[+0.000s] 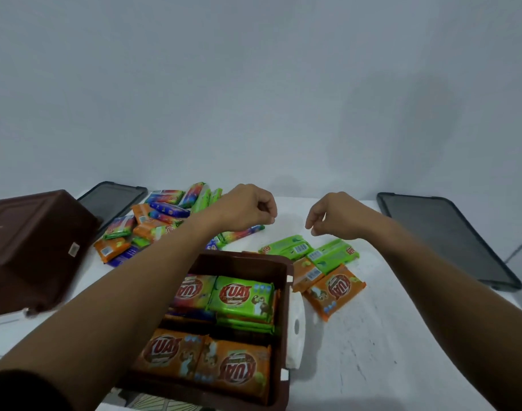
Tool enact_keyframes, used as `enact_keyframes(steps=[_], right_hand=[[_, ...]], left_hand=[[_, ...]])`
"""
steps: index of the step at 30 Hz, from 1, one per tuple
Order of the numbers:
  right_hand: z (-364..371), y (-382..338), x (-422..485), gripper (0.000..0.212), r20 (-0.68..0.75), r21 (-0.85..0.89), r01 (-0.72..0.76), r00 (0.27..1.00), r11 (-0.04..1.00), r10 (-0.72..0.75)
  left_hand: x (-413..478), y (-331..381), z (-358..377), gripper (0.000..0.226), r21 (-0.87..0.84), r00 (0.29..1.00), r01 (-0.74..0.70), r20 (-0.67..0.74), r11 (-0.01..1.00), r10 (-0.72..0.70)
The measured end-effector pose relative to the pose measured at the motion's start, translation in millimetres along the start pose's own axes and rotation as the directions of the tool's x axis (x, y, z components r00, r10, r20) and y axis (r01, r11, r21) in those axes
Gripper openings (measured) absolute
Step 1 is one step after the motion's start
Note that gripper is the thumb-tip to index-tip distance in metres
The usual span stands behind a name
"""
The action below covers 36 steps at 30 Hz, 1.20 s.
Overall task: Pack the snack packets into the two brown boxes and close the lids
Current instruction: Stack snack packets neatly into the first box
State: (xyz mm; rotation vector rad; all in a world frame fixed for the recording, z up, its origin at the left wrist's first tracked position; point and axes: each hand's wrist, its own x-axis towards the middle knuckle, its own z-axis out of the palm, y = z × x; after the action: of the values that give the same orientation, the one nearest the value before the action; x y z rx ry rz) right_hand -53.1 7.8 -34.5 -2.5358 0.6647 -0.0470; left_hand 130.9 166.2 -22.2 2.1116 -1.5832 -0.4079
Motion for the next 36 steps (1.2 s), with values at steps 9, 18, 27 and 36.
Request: enact_keyframes(steps=[9, 18, 27, 36], right_hand=[[29, 55, 13, 0.068, 0.313, -0.407, 0.004, 0.940, 0.914, 0.136], [32, 70, 29, 0.080, 0.391, -0.401, 0.064, 0.914, 0.914, 0.108], [31, 80, 33, 0.043, 0.300, -0.350, 0.017, 0.949, 0.937, 0.095], [10, 54, 10, 0.018, 0.148, 0.005, -0.033, 0.988, 0.999, 0.032]], left_hand=[[47, 9, 54, 0.042, 0.371, 0.900, 0.067, 0.378, 0.926, -0.217], [64, 13, 84, 0.076, 0.471, 0.848, 0.102, 0.419, 0.876, -0.324], [62, 1, 72, 0.040, 0.174, 0.866, 0.220, 0.418, 0.960, -0.274], [47, 3, 31, 0.043, -0.349, 0.852, 0.355, 0.502, 0.867, -0.146]])
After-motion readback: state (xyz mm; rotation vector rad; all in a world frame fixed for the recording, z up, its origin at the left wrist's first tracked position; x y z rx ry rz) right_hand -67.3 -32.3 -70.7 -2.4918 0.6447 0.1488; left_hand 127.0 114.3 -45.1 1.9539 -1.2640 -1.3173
